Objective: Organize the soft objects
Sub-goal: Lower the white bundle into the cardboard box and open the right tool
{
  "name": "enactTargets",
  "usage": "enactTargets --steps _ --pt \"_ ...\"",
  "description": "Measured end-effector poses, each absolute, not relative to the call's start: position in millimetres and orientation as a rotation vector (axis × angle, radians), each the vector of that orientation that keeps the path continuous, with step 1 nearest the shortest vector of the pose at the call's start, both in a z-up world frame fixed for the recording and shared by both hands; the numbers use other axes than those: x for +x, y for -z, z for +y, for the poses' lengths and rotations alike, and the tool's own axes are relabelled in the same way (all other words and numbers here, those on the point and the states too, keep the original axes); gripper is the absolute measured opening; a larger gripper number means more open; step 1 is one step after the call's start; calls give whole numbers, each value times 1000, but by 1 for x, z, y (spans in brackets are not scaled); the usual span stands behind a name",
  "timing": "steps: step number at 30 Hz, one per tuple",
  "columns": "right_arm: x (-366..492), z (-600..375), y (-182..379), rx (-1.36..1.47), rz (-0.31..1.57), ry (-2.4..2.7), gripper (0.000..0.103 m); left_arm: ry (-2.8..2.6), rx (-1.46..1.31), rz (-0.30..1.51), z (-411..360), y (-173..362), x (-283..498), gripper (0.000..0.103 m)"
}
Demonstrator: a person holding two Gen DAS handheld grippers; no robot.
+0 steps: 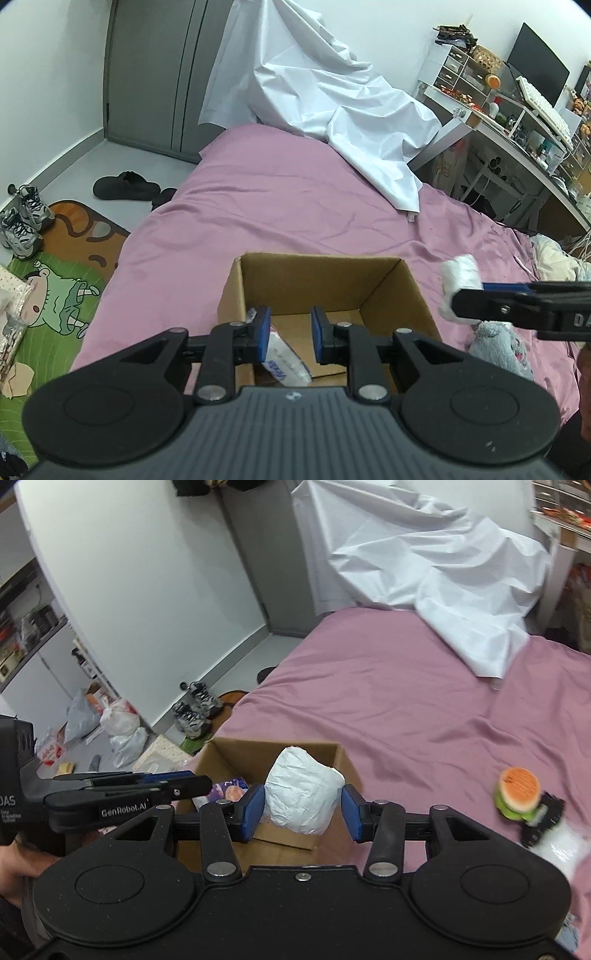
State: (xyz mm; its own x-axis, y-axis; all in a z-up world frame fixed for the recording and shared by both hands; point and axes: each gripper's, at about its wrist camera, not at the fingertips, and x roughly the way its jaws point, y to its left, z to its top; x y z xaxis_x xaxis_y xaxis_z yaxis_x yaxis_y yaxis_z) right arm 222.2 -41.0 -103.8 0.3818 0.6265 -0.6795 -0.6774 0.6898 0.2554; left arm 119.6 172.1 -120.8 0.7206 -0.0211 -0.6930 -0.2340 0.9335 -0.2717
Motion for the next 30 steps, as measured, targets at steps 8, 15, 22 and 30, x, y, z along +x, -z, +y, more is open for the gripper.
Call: enactTargets --steps 8,15,22,30 --pt "224 -10 104 -103 815 -874 47 -141 -374 753 178 116 111 22" --pt "221 -7 101 -129 794 -885 70 -151 -361 759 175 113 106 40" --pt "219 -38 92 -104 802 -829 94 -220 -353 729 163 103 97 83" --pt "217 -90 80 -72 800 -770 103 -205 -353 707 137 90 95 92"
